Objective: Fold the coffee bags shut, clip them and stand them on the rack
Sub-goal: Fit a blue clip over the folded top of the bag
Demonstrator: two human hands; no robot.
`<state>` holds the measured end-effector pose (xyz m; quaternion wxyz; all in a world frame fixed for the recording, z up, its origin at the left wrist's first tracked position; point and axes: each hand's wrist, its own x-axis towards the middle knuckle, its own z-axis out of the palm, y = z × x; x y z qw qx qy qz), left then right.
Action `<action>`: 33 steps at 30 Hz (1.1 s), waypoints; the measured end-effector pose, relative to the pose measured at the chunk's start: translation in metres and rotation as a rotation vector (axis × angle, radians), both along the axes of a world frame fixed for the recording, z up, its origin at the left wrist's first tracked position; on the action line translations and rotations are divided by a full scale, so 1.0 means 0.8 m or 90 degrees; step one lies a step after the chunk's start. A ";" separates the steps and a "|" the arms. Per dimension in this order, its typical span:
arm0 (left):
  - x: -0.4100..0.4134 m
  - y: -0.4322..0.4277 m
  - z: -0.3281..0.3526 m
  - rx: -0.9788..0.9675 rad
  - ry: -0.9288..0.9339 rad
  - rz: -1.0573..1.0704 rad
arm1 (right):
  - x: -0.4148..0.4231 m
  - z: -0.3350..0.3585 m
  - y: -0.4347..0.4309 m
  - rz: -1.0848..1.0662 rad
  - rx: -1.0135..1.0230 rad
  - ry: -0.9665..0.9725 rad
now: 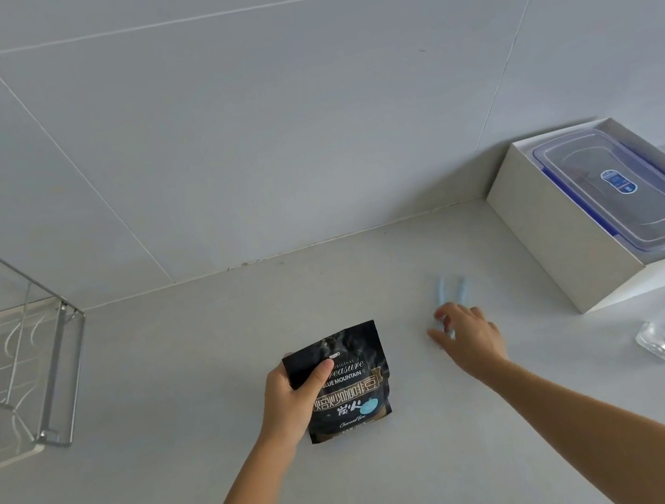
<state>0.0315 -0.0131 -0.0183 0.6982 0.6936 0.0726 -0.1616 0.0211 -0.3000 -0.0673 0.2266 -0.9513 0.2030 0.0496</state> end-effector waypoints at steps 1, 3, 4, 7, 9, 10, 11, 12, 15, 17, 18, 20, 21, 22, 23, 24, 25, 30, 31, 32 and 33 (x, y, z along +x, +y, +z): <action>0.000 0.000 0.000 0.001 -0.001 -0.003 | -0.006 0.002 0.003 0.047 -0.026 -0.001; 0.001 0.001 0.000 0.002 -0.001 -0.005 | -0.015 0.005 0.007 0.110 -0.049 -0.004; 0.001 0.001 0.000 0.003 0.000 -0.005 | -0.018 0.007 0.009 0.121 -0.043 -0.003; 0.000 0.001 -0.002 0.007 -0.003 -0.005 | -0.017 0.015 0.012 0.097 0.036 -0.001; -0.001 0.002 -0.003 0.006 -0.004 -0.004 | -0.011 0.025 0.012 0.063 0.126 -0.033; -0.001 0.002 -0.003 0.006 -0.004 -0.003 | -0.007 0.032 0.013 0.048 0.177 -0.058; -0.002 0.002 -0.003 0.006 -0.005 -0.002 | -0.004 0.042 0.015 0.035 0.237 -0.086; -0.002 0.003 -0.003 0.007 -0.006 -0.002 | -0.002 0.052 0.018 0.021 0.305 -0.111; -0.003 0.002 -0.004 0.011 -0.012 0.002 | -0.001 0.089 0.027 0.028 0.463 -0.156; -0.004 0.001 -0.004 0.009 -0.010 0.004 | -0.003 0.113 0.033 0.100 0.475 -0.165; -0.004 0.001 -0.004 0.007 -0.010 0.004 | -0.004 0.123 0.036 0.141 0.464 -0.157; -0.004 0.001 -0.004 0.009 -0.011 0.002 | -0.006 0.138 0.046 0.203 0.424 -0.130; -0.004 0.001 -0.003 0.012 -0.013 -0.001 | -0.007 0.143 0.051 0.219 0.392 -0.120; -0.005 0.002 -0.003 0.015 -0.014 -0.005 | -0.008 0.146 0.056 0.233 0.355 -0.117; -0.005 0.002 -0.004 0.018 -0.015 -0.008 | -0.009 0.148 0.062 0.248 0.320 -0.119; -0.006 0.002 -0.004 0.019 -0.015 -0.011 | -0.010 0.150 0.067 0.262 0.294 -0.122; -0.008 0.002 -0.004 0.018 -0.014 -0.010 | -0.011 0.150 0.072 0.276 0.275 -0.123; -0.014 0.000 0.000 -0.003 -0.013 0.005 | -0.013 0.151 0.095 0.306 0.253 -0.153; -0.015 0.000 0.001 -0.009 -0.015 0.009 | -0.013 0.151 0.101 0.309 0.253 -0.153; -0.016 0.000 0.002 -0.016 -0.017 0.012 | -0.013 0.152 0.106 0.313 0.249 -0.148; -0.016 0.000 0.003 -0.023 -0.021 0.013 | -0.012 0.153 0.111 0.318 0.239 -0.141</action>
